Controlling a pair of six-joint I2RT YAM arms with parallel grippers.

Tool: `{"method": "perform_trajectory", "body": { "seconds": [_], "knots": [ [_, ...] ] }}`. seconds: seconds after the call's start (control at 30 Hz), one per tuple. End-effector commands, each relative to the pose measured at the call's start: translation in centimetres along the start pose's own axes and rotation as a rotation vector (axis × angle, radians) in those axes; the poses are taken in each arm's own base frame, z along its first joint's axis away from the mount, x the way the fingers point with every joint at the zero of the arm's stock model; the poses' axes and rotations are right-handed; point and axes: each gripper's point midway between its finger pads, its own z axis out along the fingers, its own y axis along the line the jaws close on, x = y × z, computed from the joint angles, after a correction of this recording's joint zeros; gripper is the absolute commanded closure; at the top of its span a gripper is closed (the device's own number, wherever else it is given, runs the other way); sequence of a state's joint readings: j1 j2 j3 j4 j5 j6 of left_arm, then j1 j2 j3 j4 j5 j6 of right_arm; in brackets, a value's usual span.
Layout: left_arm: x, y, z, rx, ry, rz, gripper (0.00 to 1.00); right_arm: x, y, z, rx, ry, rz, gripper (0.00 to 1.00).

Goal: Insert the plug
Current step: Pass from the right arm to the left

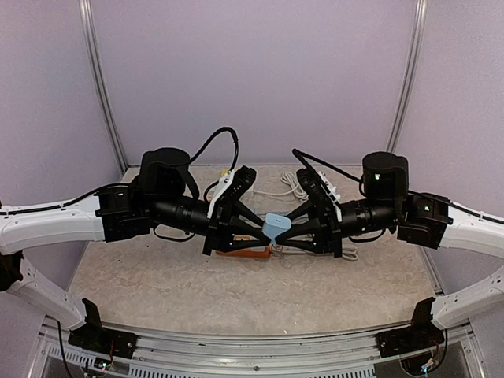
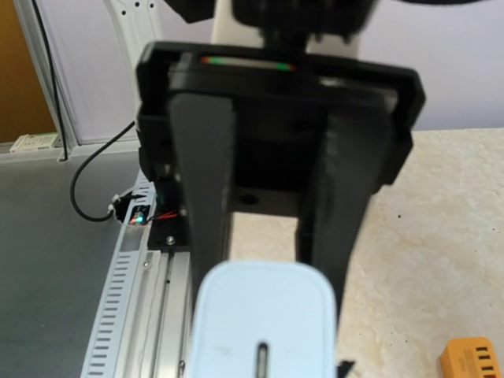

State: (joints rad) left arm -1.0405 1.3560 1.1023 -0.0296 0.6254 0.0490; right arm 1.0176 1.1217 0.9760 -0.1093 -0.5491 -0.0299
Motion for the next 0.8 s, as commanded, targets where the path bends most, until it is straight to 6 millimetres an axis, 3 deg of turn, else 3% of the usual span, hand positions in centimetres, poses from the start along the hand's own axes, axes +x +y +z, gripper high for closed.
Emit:
{"method": "perform_trajectory", "body": {
  "seconds": [0.0,0.1,0.3,0.37,0.57,0.77],
  "knots": [
    [-0.2,0.1,0.3,-0.005,-0.010,0.001,0.94,-0.1,0.0,0.0,-0.005,-0.009,0.000,0.83],
    [-0.2,0.3,0.2,-0.017,-0.011,0.003,1.00,-0.2,-0.1,-0.1,0.002,-0.008,0.001,0.78],
    [-0.3,0.3,0.1,-0.024,-0.012,0.007,1.00,-0.8,-0.7,-0.7,0.053,-0.026,0.009,0.38],
    [-0.2,0.3,0.2,-0.020,-0.011,0.005,1.00,-1.3,-0.6,-0.9,0.058,-0.040,0.003,0.31],
    [-0.1,0.2,0.4,-0.006,-0.004,0.002,1.00,-1.7,-0.6,-0.5,0.037,-0.037,0.005,0.29],
    [0.3,0.2,0.7,-0.010,0.026,0.009,1.00,-1.3,-0.9,0.3,0.027,0.010,0.027,0.36]
  ]
}}
